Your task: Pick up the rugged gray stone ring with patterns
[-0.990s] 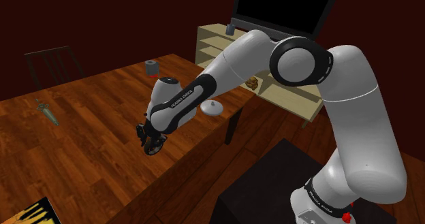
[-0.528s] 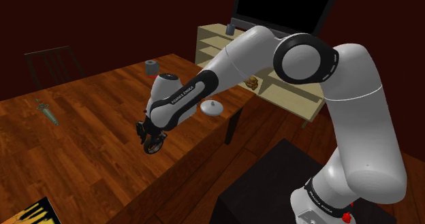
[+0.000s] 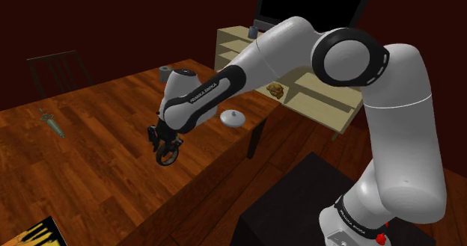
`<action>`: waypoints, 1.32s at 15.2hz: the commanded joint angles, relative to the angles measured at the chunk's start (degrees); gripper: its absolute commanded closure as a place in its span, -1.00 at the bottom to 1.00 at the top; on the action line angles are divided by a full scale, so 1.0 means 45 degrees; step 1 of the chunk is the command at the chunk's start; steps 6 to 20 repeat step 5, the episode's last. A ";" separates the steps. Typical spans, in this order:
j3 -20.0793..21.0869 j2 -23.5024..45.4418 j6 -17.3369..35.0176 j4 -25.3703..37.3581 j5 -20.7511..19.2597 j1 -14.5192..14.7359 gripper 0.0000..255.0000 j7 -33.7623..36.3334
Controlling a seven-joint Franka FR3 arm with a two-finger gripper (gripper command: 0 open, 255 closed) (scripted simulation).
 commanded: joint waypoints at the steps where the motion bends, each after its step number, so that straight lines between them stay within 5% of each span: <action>1: 0.0038 -0.0294 -0.0252 -0.0041 0.0033 -0.0042 1.00 0.0034; 20: 0.0071 -0.0562 -0.0498 -0.0056 0.0064 -0.0075 1.00 0.0070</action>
